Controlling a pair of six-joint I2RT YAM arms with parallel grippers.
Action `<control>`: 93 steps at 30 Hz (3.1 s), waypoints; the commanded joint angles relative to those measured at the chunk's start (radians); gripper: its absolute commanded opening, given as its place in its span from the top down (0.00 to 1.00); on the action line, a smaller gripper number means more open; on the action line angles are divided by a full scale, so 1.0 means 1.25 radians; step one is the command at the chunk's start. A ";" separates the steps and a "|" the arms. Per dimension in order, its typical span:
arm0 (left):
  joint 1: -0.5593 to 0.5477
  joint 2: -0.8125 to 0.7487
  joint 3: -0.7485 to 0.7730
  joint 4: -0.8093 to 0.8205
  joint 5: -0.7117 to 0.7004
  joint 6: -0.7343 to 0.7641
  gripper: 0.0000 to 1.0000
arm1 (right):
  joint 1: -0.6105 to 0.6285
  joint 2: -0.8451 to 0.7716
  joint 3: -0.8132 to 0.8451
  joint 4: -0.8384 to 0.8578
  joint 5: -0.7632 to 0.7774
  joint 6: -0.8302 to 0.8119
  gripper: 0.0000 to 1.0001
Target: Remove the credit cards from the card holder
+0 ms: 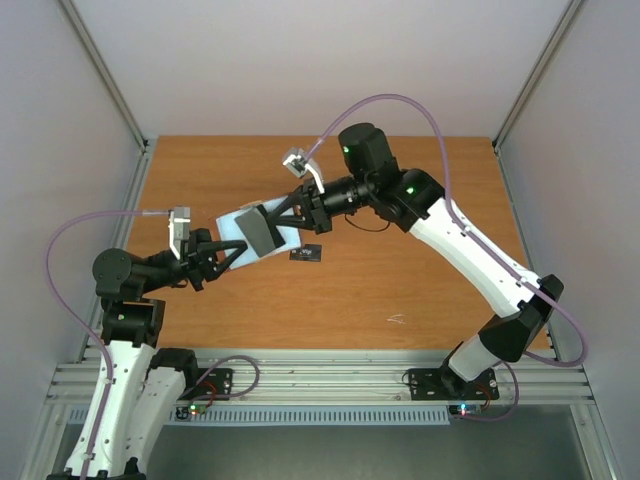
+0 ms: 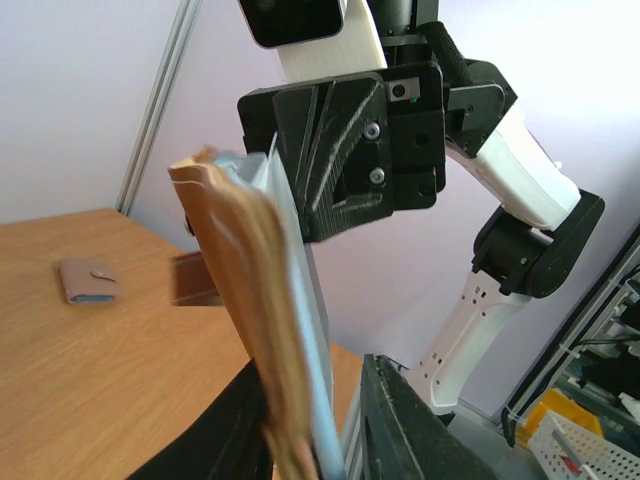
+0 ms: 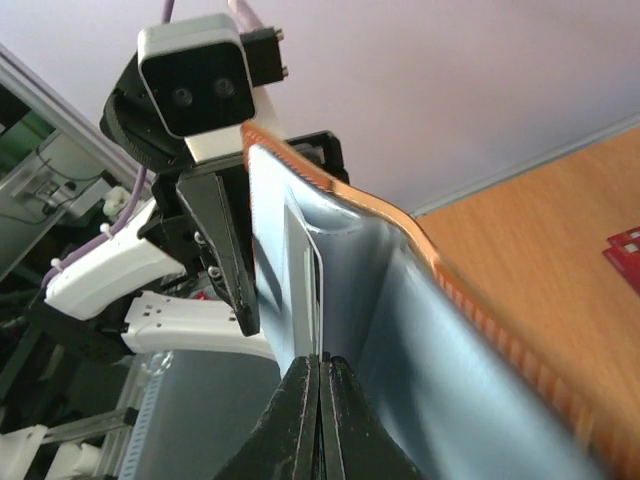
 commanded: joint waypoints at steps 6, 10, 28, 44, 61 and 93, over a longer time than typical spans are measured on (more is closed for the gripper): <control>-0.003 -0.006 0.003 0.042 0.009 -0.002 1.00 | -0.024 -0.048 0.006 -0.008 0.046 -0.011 0.99; -0.003 -0.008 0.003 0.037 0.003 0.002 1.00 | -0.042 -0.060 0.008 -0.062 0.084 -0.044 0.99; 0.007 -0.013 0.051 -0.448 -0.510 0.214 1.00 | -0.105 -0.028 0.050 -0.271 0.674 -0.240 0.99; 0.061 -0.013 0.048 -0.517 -0.662 0.263 1.00 | 0.140 0.281 -0.294 0.369 1.186 -0.868 0.99; 0.075 0.000 0.043 -0.472 -0.599 0.255 1.00 | 0.180 0.339 -0.270 0.039 1.111 -0.647 0.75; 0.045 -0.031 -0.013 -0.031 0.019 0.170 1.00 | -0.065 -0.091 -0.173 0.172 0.052 0.014 0.57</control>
